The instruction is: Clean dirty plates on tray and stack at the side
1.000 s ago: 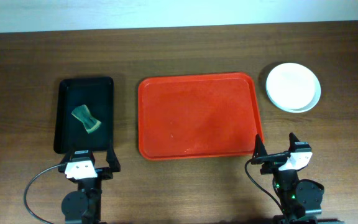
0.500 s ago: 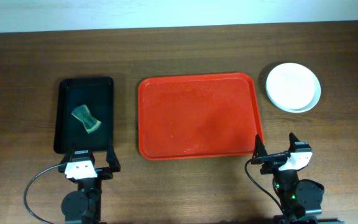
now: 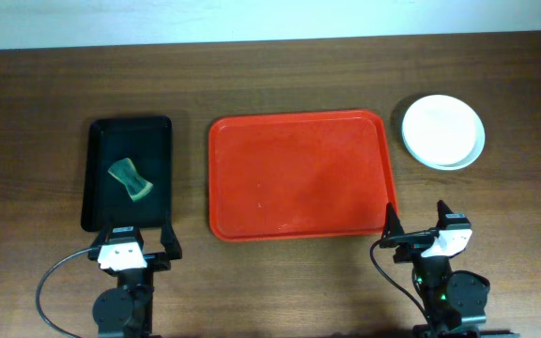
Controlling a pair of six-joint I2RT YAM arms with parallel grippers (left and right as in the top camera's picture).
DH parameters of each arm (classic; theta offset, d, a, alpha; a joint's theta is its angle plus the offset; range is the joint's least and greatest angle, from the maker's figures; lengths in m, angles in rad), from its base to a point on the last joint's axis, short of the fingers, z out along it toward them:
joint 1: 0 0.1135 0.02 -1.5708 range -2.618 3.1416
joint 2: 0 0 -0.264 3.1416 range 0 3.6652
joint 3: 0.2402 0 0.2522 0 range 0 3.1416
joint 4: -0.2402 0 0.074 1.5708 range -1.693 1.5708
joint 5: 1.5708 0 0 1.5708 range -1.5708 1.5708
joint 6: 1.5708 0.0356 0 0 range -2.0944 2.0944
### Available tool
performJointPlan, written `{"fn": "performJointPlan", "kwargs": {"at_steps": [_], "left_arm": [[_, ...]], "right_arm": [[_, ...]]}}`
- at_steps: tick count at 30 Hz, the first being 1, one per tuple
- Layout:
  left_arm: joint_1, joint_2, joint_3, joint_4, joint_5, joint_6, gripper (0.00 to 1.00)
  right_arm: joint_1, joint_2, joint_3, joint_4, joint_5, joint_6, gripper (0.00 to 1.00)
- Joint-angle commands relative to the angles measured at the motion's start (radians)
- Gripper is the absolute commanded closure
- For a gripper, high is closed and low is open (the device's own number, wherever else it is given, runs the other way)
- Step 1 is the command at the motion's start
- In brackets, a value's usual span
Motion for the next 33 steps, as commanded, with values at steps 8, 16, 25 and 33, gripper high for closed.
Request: {"fn": "performJointPlan", "kwargs": {"at_steps": [8,16,25,33], "left_arm": [[-0.005,-0.008,-0.006,0.002,-0.007,0.012,0.01],[-0.005,-0.008,-0.006,0.002,-0.007,0.012,0.01],[-0.005,-0.008,-0.006,0.002,-0.007,0.012,0.01],[-0.005,-0.008,-0.006,0.002,-0.007,0.012,0.01]], "right_arm": [[-0.008,-0.008,-0.009,-0.004,0.056,-0.175,0.02],[-0.008,-0.008,-0.009,-0.002,0.053,-0.176,0.02],[-0.008,-0.007,-0.009,-0.002,0.053,-0.176,0.02],[-0.008,-0.007,-0.009,-0.002,0.053,-0.176,0.02]]}}
